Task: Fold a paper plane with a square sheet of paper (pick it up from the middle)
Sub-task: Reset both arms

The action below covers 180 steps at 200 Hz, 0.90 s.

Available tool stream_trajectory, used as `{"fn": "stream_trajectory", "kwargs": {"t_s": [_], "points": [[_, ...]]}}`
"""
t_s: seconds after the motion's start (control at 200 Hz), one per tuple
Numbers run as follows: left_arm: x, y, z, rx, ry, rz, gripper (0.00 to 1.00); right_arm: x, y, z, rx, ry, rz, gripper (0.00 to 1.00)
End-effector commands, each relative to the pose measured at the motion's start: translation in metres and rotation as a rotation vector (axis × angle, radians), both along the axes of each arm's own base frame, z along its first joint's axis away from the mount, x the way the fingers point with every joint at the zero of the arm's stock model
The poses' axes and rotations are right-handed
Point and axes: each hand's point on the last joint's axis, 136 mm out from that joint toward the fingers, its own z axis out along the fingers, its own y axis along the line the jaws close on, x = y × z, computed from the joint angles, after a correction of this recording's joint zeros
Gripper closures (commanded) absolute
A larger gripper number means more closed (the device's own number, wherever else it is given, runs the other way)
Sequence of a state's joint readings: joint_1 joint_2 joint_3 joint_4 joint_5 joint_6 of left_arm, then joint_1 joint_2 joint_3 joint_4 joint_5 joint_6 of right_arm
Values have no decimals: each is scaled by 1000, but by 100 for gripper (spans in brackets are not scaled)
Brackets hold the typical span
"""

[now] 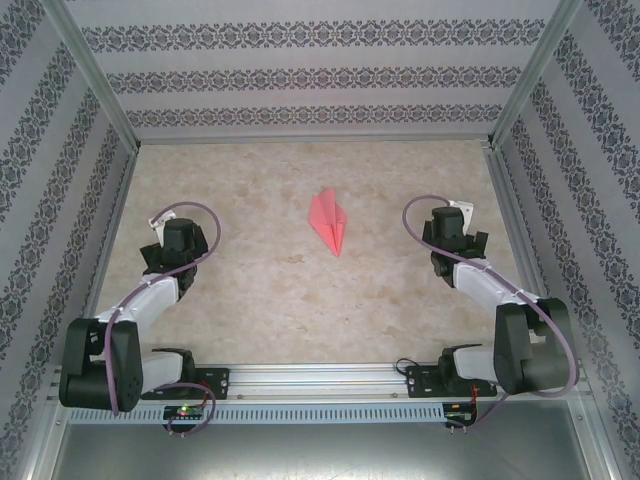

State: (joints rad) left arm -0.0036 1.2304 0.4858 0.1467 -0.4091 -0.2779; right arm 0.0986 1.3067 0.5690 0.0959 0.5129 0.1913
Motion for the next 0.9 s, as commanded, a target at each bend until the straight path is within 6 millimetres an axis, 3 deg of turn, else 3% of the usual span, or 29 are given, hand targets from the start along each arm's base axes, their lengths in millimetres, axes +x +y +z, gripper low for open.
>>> {"fn": "stream_trajectory", "kwargs": {"t_s": [0.0,0.175,0.29,0.545,0.894], "points": [[29,-10,19,33,-169,-143,0,30,10,20,-3,-183,97,2],[39,-25,19,7,-277,-271,0,42,25,26,58,-291,220,2],[46,-37,17,-20,-322,-342,0,48,31,18,104,-318,278,2],[55,-49,3,-30,-292,-420,0,50,50,7,117,-357,402,2],[67,-54,-14,14,-221,-414,0,51,52,5,123,-335,416,2]]}}
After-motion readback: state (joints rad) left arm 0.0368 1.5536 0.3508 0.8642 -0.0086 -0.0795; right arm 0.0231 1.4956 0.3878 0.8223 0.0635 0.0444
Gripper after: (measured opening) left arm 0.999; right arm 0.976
